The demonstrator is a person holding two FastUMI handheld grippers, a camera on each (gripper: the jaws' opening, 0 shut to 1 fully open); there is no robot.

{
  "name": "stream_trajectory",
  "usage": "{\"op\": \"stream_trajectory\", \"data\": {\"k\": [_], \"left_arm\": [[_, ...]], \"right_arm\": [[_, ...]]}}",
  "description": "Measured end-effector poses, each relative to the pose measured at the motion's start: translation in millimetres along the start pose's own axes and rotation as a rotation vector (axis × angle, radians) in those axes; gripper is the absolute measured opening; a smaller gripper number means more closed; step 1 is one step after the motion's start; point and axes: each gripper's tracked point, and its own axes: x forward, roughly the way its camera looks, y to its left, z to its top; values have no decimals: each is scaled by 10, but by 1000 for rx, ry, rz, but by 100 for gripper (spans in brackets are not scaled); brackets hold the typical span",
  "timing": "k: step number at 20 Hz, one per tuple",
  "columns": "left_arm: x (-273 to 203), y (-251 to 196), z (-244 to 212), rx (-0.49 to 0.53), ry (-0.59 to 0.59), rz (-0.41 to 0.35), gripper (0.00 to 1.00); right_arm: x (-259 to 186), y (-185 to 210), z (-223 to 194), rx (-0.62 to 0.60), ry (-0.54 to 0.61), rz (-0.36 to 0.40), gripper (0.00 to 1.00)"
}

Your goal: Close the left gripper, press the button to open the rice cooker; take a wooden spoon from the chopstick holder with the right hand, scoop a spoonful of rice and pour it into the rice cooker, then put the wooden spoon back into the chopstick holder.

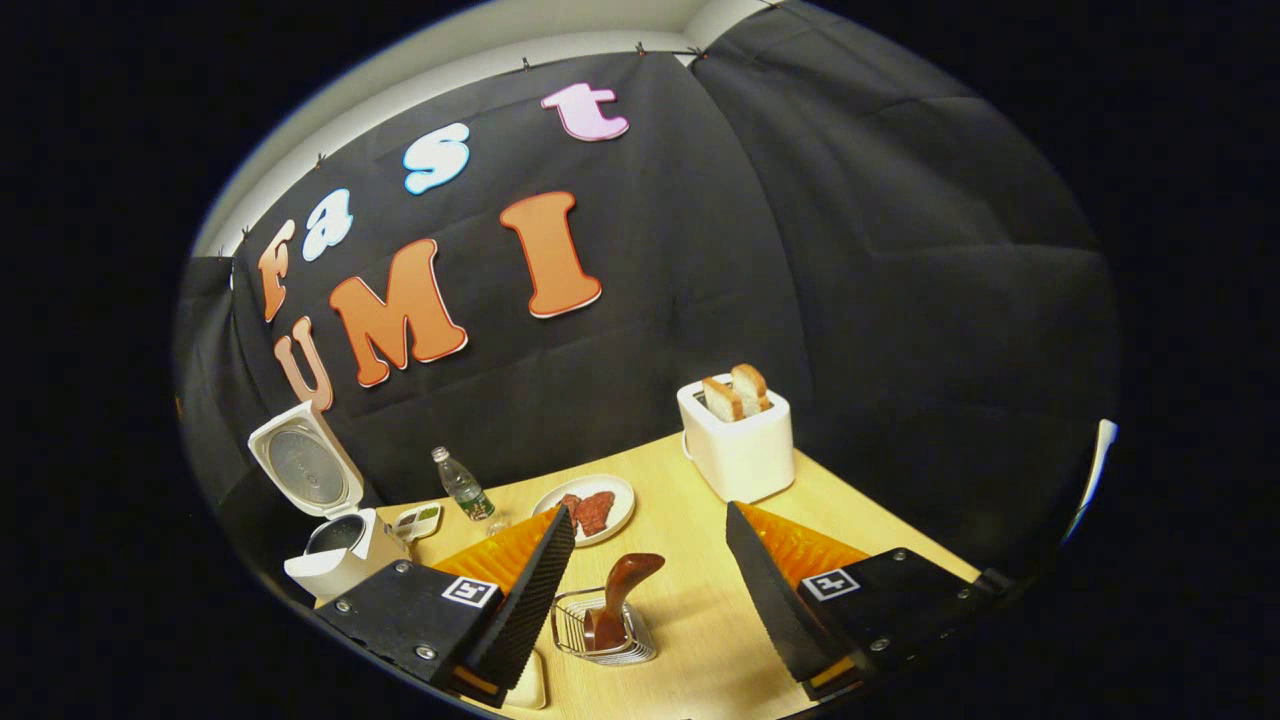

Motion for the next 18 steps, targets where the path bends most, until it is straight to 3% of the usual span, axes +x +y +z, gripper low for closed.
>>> {"op": "stream_trajectory", "data": {"k": [6,7,11,13,14,17,18], "left_arm": [[-204,483,-17,-10,-24,166,6],[-215,573,-43,3,-27,192,23],[-310,684,-58,52,-29,222,33],[-319,662,-122,72,-20,216,53],[-323,652,-117,84,-21,214,52],[-283,556,-79,102,-40,202,80],[-292,559,-83,104,-40,208,90]], "right_arm": [[456,-39,-459,99,107,19,95],[491,-25,-528,110,123,25,95],[610,74,-730,175,171,70,90],[660,99,-814,209,187,76,76],[669,107,-836,218,191,82,66],[698,197,-816,233,194,116,45],[701,189,-827,237,196,115,33]]}}
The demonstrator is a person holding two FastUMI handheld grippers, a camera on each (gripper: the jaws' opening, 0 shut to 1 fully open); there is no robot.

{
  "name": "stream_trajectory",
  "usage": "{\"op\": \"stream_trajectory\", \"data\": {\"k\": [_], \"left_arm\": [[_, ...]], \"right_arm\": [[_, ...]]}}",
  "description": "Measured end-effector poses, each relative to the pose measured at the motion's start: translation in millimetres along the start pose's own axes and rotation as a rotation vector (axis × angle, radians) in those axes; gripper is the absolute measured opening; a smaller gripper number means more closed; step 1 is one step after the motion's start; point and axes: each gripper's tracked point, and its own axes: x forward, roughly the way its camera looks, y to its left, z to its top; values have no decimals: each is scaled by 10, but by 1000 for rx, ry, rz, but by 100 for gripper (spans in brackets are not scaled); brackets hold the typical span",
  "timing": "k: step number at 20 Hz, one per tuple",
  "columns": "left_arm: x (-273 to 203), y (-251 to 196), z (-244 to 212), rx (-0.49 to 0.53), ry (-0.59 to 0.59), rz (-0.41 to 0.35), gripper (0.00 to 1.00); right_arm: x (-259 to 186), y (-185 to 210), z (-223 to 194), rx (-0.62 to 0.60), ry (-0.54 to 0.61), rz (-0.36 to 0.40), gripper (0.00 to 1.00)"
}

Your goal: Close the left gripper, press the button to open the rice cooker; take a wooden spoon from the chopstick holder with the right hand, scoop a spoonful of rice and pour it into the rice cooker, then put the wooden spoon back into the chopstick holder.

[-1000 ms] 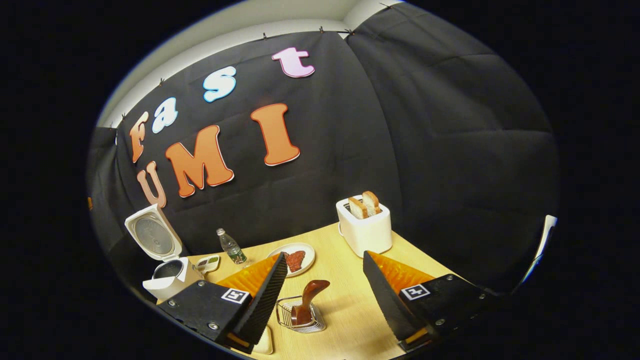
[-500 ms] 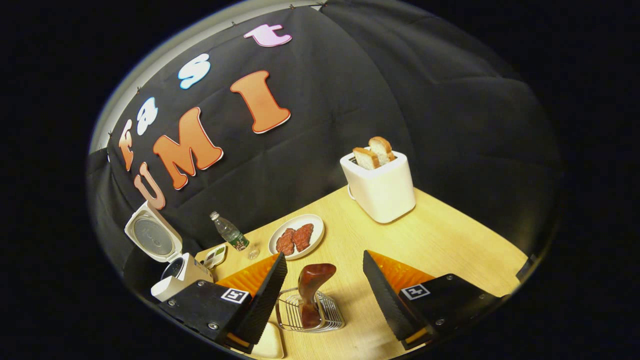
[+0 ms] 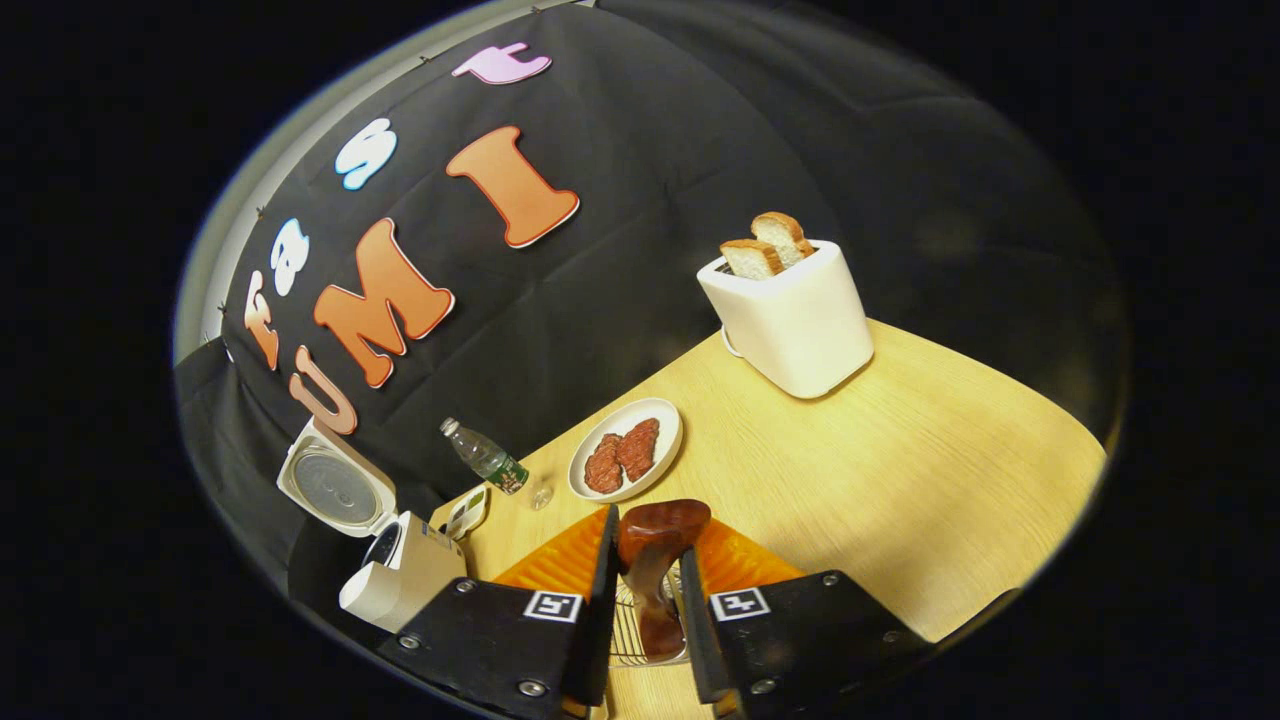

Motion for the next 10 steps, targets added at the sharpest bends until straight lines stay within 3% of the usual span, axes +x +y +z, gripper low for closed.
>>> {"op": "stream_trajectory", "data": {"k": [1,5,8,10], "left_arm": [[13,-23,-2,-7,-2,2,99],[13,-78,-104,-52,18,-2,98],[23,-32,-127,-50,16,-4,98],[71,16,-115,-49,10,-12,98]], "right_arm": [[24,6,0,21,9,1,31],[112,71,7,76,21,6,19],[99,135,10,21,14,-18,10],[29,254,111,-15,-16,-21,10]]}}
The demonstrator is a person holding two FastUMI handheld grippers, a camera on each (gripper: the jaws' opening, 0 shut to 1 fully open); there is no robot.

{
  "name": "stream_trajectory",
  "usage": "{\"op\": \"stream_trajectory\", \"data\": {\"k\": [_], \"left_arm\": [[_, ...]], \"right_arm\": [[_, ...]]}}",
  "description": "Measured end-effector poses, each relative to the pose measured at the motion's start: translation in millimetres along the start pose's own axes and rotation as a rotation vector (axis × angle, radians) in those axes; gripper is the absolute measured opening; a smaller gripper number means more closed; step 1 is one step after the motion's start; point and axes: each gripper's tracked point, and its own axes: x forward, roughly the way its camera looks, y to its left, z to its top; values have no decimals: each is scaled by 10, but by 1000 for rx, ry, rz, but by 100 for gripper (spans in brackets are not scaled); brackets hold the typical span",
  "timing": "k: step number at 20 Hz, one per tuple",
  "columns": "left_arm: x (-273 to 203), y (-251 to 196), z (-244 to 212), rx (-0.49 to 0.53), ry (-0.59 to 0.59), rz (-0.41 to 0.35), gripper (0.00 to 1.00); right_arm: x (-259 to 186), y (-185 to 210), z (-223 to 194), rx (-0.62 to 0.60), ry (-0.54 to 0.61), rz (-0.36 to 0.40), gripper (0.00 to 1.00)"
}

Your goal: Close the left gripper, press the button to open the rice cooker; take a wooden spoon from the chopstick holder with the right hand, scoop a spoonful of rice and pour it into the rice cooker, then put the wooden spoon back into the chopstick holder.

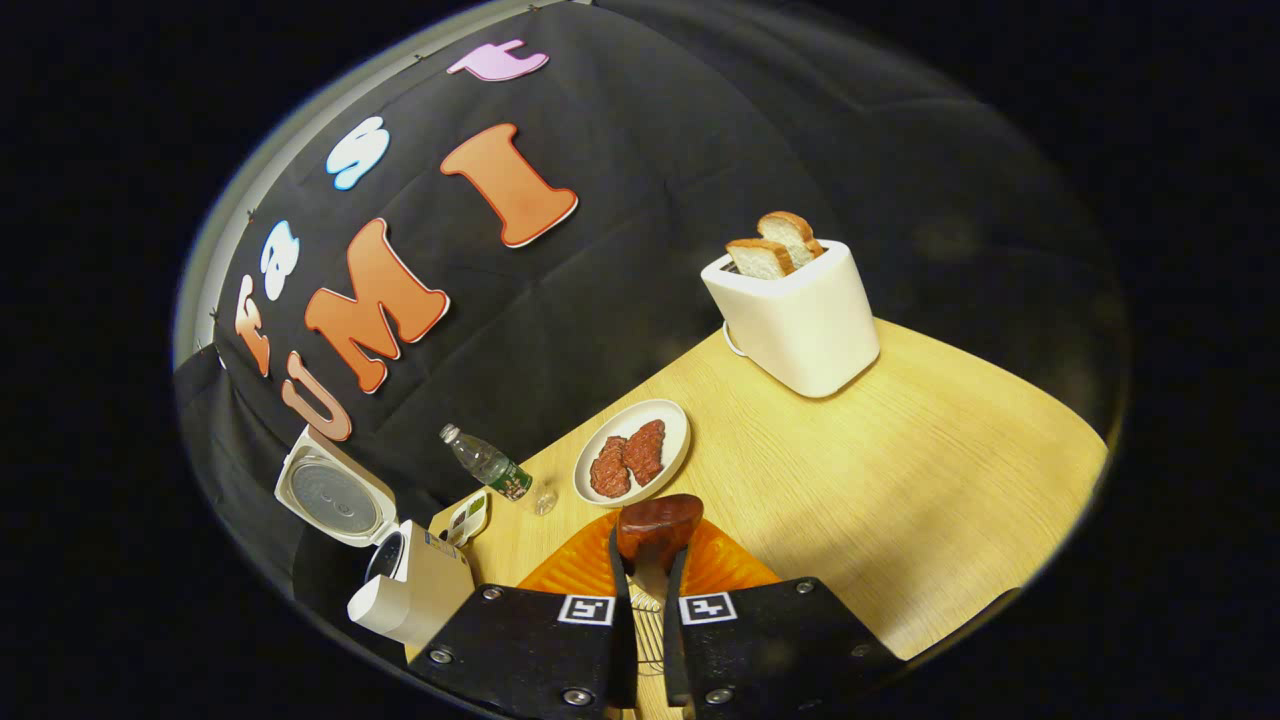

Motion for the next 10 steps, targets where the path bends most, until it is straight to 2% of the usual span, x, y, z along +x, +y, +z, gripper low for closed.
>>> {"op": "stream_trajectory", "data": {"k": [7,10], "left_arm": [[350,110,75,-20,3,-127,98],[528,213,98,-5,-1,-169,98]], "right_arm": [[-639,674,480,-133,-160,24,10],[-951,1104,483,-163,-217,66,9]]}}
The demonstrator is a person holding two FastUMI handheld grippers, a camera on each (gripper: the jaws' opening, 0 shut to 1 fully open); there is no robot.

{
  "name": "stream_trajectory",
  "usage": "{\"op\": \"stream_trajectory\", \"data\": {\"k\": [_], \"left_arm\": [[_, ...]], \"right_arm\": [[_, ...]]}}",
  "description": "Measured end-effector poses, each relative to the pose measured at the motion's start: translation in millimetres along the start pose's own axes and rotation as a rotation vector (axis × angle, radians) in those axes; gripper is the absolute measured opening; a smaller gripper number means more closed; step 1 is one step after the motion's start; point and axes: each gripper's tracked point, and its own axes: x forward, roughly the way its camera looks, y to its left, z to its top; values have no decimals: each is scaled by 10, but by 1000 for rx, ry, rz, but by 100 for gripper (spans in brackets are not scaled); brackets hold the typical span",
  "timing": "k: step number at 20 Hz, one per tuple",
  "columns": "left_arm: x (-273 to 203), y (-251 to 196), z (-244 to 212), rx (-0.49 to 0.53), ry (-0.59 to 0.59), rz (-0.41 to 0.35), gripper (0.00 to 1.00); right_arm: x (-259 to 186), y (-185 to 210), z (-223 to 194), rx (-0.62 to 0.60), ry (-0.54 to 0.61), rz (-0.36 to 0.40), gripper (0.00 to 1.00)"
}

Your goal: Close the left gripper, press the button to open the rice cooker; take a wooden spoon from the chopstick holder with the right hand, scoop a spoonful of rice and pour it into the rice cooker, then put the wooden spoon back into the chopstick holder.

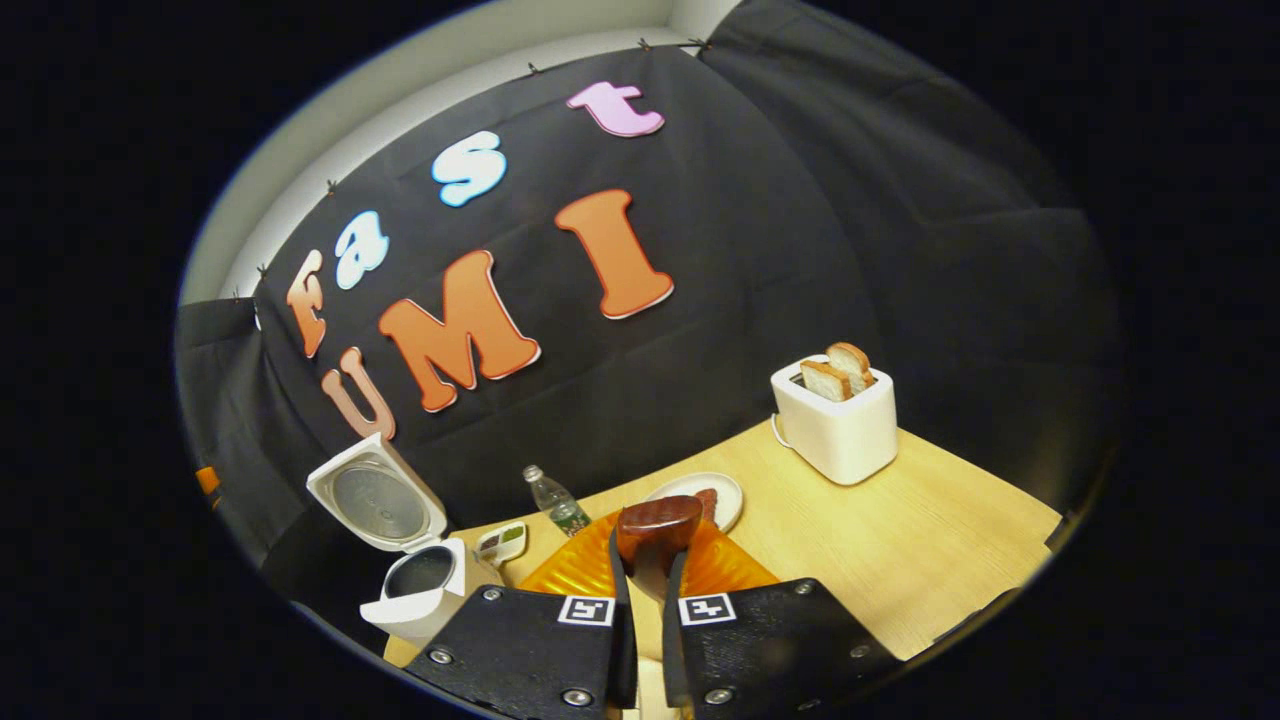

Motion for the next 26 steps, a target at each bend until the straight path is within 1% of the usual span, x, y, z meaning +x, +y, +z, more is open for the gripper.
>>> {"op": "stream_trajectory", "data": {"k": [3,5,9,13,17,19,22,23,26], "left_arm": [[116,74,-12,6,7,-47,98],[180,112,5,-2,0,-86,98],[307,237,-52,9,6,-135,99],[397,338,-201,33,33,-164,99],[447,382,-382,68,78,-170,99],[459,405,-446,88,89,-166,98],[446,402,-529,107,114,-169,98],[433,400,-534,109,116,-170,99],[442,410,-536,97,109,-173,98]], "right_arm": [[-151,385,-46,-22,-41,10,9],[-177,569,-224,-69,-43,-3,9],[-182,778,-686,-144,-13,-47,10],[-74,792,-1078,-211,-7,-106,9],[47,674,-1440,-249,20,-162,10],[100,583,-1514,-249,-7,-210,9],[136,572,-1541,-260,-63,-238,9],[152,583,-1529,-270,-64,-241,9],[108,601,-1583,-261,-64,-229,9]]}}
